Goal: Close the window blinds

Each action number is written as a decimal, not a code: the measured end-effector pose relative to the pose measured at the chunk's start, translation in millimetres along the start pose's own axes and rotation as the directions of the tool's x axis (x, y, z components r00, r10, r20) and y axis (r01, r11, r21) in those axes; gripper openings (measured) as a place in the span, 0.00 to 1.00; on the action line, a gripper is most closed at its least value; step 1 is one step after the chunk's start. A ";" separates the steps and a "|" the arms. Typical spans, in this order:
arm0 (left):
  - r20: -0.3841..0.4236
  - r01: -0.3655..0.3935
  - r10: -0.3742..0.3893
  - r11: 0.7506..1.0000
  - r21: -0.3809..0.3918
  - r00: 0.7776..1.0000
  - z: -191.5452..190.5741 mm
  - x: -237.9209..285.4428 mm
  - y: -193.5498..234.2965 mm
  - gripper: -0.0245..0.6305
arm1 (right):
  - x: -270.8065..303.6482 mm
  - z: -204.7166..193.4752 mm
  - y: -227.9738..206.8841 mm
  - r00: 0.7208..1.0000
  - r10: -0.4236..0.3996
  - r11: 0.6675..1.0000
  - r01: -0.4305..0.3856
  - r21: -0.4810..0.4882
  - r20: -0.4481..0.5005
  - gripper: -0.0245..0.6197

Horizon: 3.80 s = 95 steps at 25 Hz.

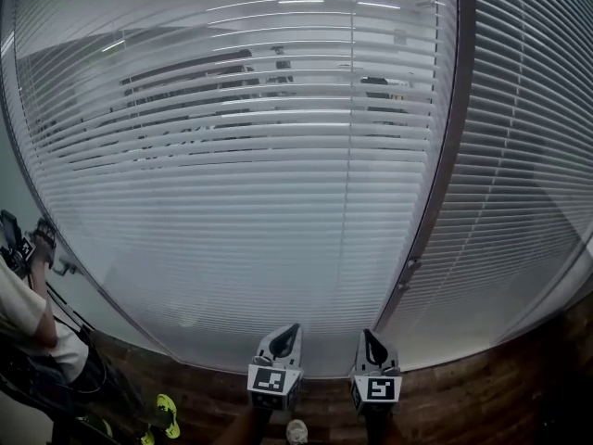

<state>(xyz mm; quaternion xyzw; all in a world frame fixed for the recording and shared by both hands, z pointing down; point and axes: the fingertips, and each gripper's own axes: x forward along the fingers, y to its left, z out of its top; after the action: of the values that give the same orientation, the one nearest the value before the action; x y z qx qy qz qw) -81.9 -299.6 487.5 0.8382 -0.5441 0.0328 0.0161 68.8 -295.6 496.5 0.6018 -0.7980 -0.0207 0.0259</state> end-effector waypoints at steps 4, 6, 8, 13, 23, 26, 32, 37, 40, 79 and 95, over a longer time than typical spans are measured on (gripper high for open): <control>-0.004 0.024 -0.024 1.000 0.005 1.000 3.4 9.7 5.6 0.04 | 13.0 -5.1 0.7 1.000 0.003 1.000 -0.003 -0.002 0.007 0.04; -0.007 0.033 -0.033 0.999 0.007 0.999 -1.5 14.2 8.8 0.04 | 17.3 -6.7 1.4 1.000 -0.012 1.000 0.012 0.004 0.000 0.04; -0.006 0.040 -0.040 0.999 0.007 0.999 -5.1 21.3 13.0 0.04 | 22.3 -6.1 -0.4 0.999 -0.039 0.999 0.039 0.010 -0.028 0.04; 0.001 0.055 -0.055 0.998 -0.002 0.998 4.1 28.9 21.3 0.04 | 30.0 -2.7 3.6 1.000 -0.031 0.999 0.031 -0.009 -0.004 0.04; 0.013 0.105 -0.105 0.994 0.008 0.994 -0.4 63.8 19.6 0.04 | 48.7 -5.1 -18.5 0.995 -0.095 0.995 0.094 -0.009 -0.008 0.04; 0.024 0.103 -0.104 0.994 0.030 0.994 13.7 66.7 23.9 0.04 | 53.7 6.8 -21.5 0.995 -0.096 0.995 0.096 -0.004 0.016 0.04; 0.034 0.109 -0.111 0.993 0.051 0.993 33.9 78.0 11.7 0.04 | 54.0 29.1 -41.9 0.994 -0.102 0.995 0.102 -0.011 0.043 0.04; 0.035 0.072 -0.074 0.996 0.047 0.997 33.3 92.7 8.8 0.04 | 54.1 29.7 -66.3 0.994 -0.093 0.995 0.094 -0.016 0.055 0.04; 0.037 0.059 -0.061 0.997 0.049 0.997 35.6 99.3 2.9 0.04 | 54.1 32.2 -82.2 0.993 -0.096 0.995 0.097 -0.018 0.063 0.04; 0.039 0.046 -0.047 0.999 0.026 0.998 43.2 123.2 -28.3 0.04 | 62.6 82.6 -140.4 0.973 -0.173 0.977 0.189 -0.095 0.154 0.21; 0.032 0.047 -0.047 0.999 0.001 0.998 42.4 119.8 -23.4 0.04 | 73.9 85.8 -141.7 0.981 -0.150 0.984 0.161 -0.082 0.125 0.23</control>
<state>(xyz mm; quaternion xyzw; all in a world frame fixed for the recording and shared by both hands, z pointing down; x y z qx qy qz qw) -10.4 -401.9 454.1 0.8512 -0.5245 0.0189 0.0083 178.8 -405.5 402.9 0.6581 -0.7469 -0.0949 0.0047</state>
